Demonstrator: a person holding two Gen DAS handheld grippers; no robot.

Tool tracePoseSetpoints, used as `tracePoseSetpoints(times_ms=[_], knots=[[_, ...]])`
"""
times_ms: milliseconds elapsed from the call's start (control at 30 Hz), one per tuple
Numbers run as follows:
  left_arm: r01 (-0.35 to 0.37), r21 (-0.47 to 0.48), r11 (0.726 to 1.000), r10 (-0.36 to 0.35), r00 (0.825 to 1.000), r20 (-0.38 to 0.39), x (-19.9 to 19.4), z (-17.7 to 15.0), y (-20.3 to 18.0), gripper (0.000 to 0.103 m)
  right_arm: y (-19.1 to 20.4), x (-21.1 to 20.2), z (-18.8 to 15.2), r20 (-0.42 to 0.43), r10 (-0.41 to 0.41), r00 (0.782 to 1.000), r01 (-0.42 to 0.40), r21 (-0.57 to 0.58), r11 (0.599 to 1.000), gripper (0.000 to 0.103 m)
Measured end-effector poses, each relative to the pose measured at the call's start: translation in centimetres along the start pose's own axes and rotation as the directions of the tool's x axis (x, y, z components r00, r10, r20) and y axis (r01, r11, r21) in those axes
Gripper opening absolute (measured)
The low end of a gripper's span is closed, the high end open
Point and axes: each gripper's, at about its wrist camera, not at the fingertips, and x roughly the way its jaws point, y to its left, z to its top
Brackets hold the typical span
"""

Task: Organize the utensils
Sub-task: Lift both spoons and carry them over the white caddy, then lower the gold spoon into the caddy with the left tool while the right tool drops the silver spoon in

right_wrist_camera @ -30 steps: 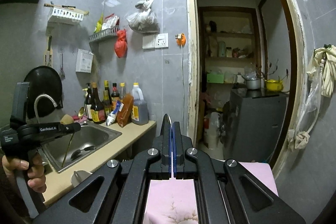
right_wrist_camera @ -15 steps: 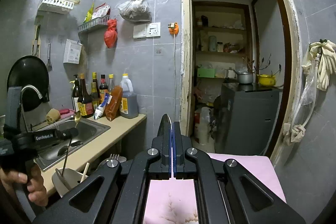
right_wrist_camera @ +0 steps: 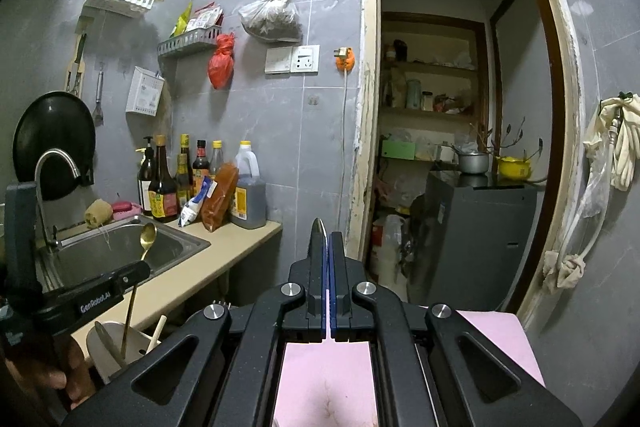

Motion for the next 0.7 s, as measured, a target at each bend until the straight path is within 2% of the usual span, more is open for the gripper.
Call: tracePoseSetpoints(times_ms=[233, 433, 567, 700], knots=[[-0.037, 0.04, 0.999, 0.035, 0.999, 0.028, -0.6, -1.0, -0.3, 0.004, 0.7, 0.4, -0.9, -0.02, 0.01, 1.0, -0.01, -0.031, 0.999, 0.001], [-0.041, 0.093, 0.995, 0.037, 0.999, 0.037, -1.1, -1.7, -1.0, 0.005, 1.4, 0.2, -1.9, -0.04, 0.018, 0.999, -0.021, -0.059, 0.998, 0.001], [-0.048, 0.165, 0.985, 0.038, 0.997, 0.064, -1.8, -2.4, -1.8, 0.005, 1.5, -0.3, -1.7, -0.008, 0.001, 1.0, -0.001, -0.077, 0.997, 0.001], [-0.04, 0.196, 0.98, 0.028, 0.998, 0.065, -1.9, -2.6, -2.3, 0.005, 1.9, -0.5, -1.4, 0.023, -0.007, 1.0, 0.009, -0.102, 0.995, 0.001]])
